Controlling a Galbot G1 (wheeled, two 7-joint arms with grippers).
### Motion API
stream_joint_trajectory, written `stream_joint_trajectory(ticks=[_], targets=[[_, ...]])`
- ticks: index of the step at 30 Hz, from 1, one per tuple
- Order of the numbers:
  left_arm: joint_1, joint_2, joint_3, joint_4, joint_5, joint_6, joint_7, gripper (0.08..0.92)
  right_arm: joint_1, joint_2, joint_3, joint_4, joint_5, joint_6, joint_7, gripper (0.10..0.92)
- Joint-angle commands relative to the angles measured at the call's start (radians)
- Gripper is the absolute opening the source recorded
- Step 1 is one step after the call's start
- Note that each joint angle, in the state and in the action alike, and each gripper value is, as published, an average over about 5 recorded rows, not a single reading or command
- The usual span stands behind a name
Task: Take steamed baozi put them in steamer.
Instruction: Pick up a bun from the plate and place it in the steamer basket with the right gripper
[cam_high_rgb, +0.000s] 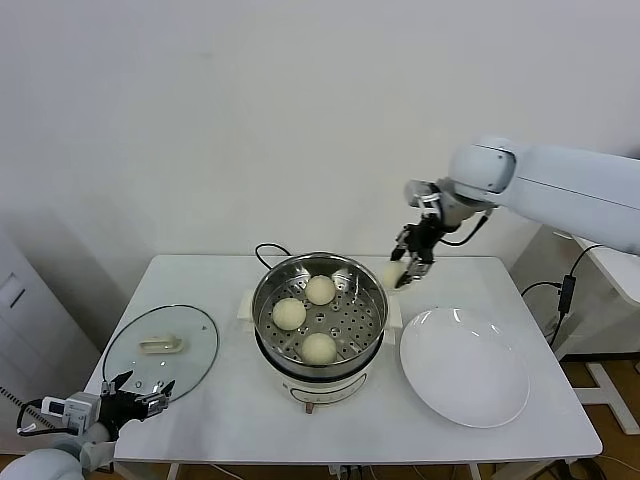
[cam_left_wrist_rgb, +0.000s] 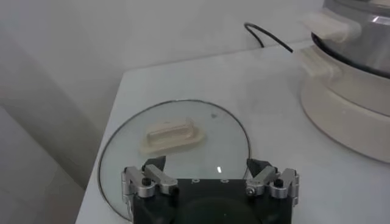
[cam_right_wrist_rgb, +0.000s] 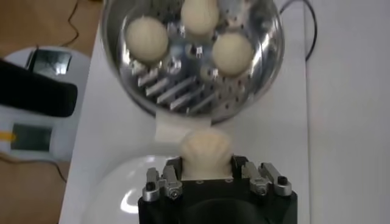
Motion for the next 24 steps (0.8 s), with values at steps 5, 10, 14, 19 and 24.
stream_joint_trajectory(ticks=[5, 10, 14, 19, 24], targets=[[0.002, -0.001, -0.001, 0.003, -0.002, -0.002, 0.001, 0.823, -0.075, 0.112, 0.008, 0.034, 0.093, -0.125, 0.162, 0.509], [0.000, -0.002, -0.002, 0.006, -0.003, -0.003, 0.002, 0.823, -0.139, 0.119, 0.027, 0.031, 0.081, -0.141, 0.197, 0.509], [-0.001, -0.002, -0.002, 0.008, -0.004, -0.003, 0.002, 0.823, -0.175, 0.122, 0.030, 0.028, 0.070, -0.148, 0.209, 0.509], [-0.003, -0.003, -0.002, 0.010, -0.003, -0.003, 0.002, 0.823, -0.215, 0.122, 0.038, 0.022, 0.047, -0.154, 0.227, 0.506], [-0.004, -0.002, -0.002, 0.014, -0.003, -0.004, 0.002, 0.823, -0.239, 0.120, 0.043, 0.010, 0.021, -0.153, 0.235, 0.507]])
